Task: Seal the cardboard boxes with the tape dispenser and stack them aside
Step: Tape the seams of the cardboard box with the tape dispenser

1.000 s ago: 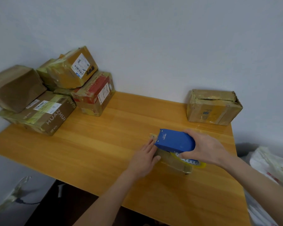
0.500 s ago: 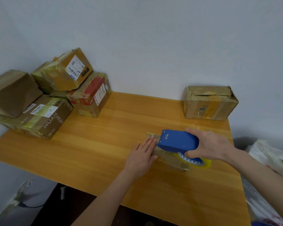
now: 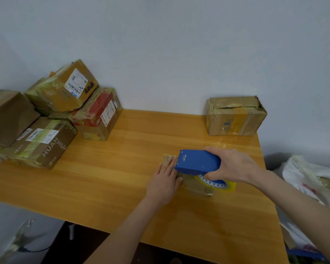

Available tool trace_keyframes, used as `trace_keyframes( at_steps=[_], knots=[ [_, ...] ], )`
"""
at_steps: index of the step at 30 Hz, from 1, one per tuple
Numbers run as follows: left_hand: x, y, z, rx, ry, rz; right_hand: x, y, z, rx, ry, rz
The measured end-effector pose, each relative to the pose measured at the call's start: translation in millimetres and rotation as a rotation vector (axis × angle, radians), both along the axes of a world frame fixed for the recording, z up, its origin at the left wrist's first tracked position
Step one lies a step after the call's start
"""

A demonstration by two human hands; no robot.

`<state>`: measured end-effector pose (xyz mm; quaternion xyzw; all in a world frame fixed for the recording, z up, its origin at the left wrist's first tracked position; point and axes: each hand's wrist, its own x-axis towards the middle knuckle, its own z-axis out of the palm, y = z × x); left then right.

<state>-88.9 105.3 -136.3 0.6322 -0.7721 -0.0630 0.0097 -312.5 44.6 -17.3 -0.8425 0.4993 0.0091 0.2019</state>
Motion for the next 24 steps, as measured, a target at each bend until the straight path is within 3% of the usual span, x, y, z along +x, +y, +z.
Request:
trace_keyframes(
  at_steps=[10, 24],
  knots=[
    [-5.4, -4.0, 3.8, 0.011, -0.097, 0.012, -39.6, 0.4, -10.5, 0.067, 0.100, -0.054],
    [-4.0, -6.2, 7.9, 0.015, -0.092, -0.033, -22.9, 5.3, -26.3, 0.058, -0.001, -0.074]
  ],
)
